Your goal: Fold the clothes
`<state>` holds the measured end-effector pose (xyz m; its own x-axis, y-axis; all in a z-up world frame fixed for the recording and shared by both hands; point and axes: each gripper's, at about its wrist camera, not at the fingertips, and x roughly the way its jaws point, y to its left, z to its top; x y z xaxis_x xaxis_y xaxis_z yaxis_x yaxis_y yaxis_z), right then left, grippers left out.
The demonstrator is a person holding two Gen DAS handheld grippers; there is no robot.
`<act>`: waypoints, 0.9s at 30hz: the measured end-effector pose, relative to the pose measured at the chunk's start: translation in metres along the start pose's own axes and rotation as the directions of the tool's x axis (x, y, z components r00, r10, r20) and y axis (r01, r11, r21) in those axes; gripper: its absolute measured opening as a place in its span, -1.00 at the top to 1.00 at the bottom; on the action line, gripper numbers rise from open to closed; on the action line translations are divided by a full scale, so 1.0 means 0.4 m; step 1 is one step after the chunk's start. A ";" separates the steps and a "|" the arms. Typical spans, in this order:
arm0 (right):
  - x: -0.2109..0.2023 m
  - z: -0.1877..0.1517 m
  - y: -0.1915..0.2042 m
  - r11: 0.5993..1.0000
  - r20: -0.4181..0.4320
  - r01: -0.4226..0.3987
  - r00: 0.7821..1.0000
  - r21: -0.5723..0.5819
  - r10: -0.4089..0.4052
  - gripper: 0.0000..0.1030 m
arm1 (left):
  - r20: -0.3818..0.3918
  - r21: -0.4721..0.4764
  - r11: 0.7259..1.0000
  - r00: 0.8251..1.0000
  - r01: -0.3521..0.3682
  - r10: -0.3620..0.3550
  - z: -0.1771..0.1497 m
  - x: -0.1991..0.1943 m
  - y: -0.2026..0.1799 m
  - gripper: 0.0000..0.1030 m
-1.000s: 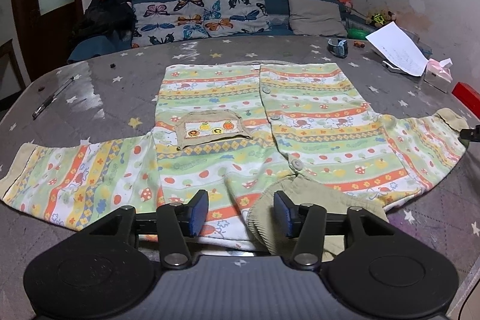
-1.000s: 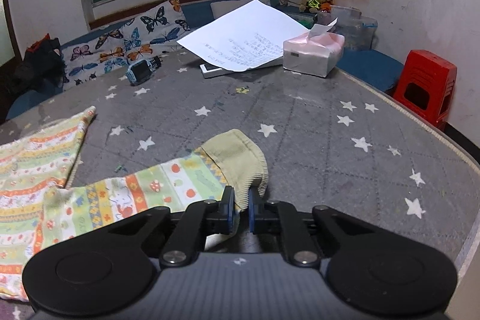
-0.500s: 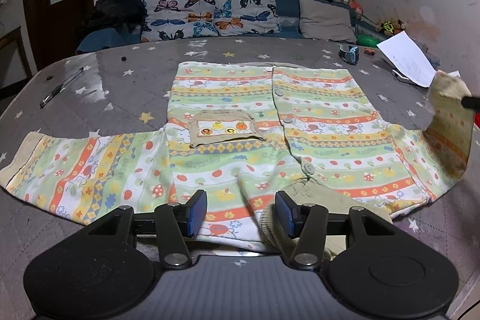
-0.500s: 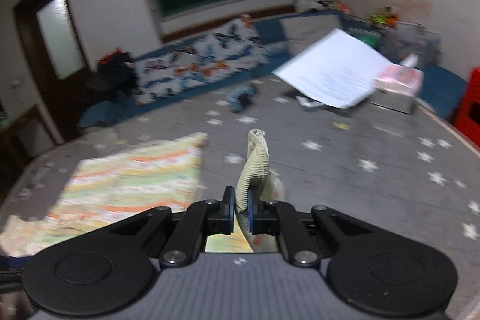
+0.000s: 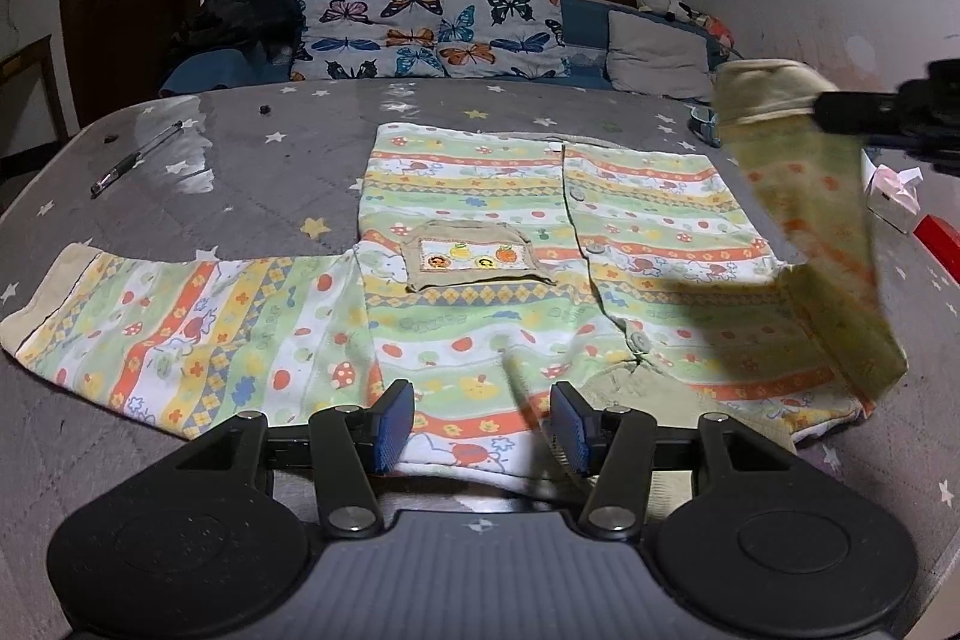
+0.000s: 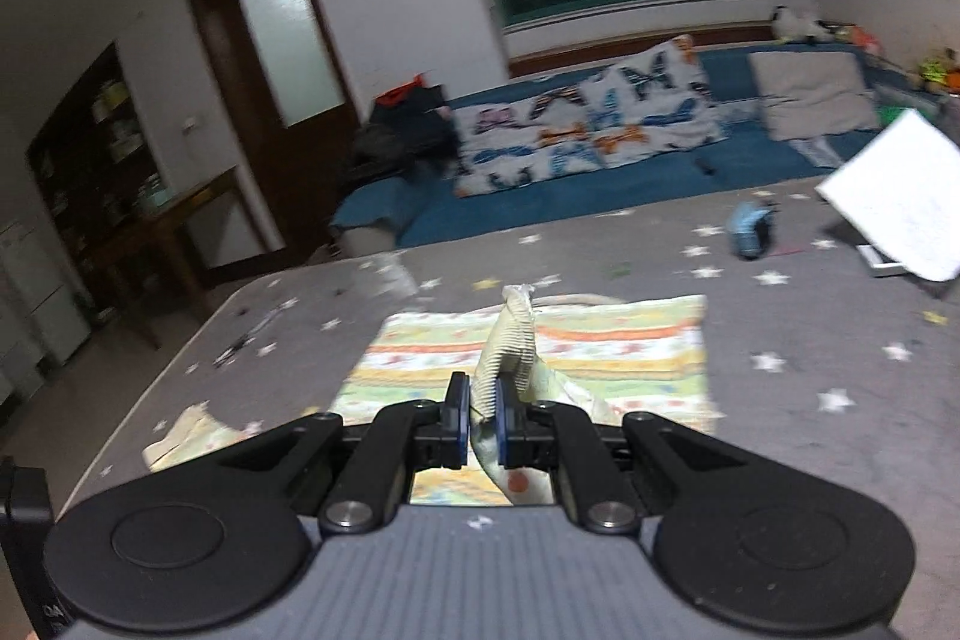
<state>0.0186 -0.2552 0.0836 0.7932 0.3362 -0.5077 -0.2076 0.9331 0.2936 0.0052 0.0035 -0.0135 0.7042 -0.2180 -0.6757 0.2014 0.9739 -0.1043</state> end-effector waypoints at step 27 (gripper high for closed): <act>0.069 -0.200 -0.067 0.991 -0.253 0.079 0.962 -0.107 -0.104 0.58 | 0.075 -0.028 0.999 0.996 -0.041 0.043 0.045 -0.038 0.009 -0.01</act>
<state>0.0003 -0.2608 -0.0032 0.6400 0.2583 -0.7237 -0.2037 0.9651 0.1644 0.0076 0.0094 0.0095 0.7613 -0.1803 -0.6229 0.1534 0.9834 -0.0972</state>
